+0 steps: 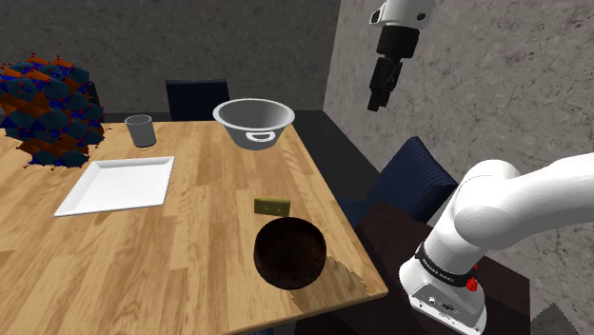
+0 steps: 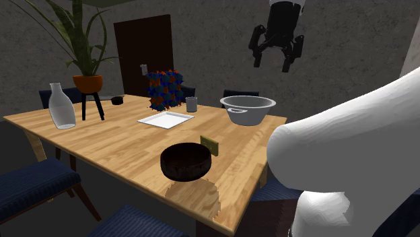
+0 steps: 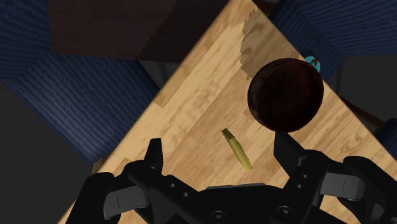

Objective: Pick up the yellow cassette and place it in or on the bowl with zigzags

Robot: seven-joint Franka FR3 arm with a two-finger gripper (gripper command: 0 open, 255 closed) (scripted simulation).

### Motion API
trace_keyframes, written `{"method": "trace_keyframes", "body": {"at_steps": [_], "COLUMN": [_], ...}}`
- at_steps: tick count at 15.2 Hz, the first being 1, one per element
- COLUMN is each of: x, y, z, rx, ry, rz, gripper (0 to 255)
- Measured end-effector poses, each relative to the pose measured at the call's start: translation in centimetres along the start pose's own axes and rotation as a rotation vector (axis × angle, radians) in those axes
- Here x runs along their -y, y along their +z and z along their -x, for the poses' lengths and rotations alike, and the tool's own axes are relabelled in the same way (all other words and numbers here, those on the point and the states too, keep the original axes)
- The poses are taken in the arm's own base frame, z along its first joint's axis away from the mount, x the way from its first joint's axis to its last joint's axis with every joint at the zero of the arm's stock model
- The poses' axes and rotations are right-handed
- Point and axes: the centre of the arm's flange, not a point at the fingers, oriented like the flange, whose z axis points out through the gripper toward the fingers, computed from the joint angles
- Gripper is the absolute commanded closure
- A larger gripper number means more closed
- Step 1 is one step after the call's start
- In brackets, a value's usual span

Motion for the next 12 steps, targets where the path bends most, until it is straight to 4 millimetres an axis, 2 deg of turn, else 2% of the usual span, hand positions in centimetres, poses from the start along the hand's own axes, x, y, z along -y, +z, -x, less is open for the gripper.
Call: {"method": "trace_keyframes", "body": {"at_steps": [2,4,12], "x": [0.3,1.3,4.8], "y": [0.5,2.1,9.3], "z": [-0.4,-1.5,-8.1], "rx": [0.000,-0.001,-0.008], "ry": [-0.002,-0.008,-0.038], "rz": [0.002,0.011,0.055], "gripper": [0,0,0]}}
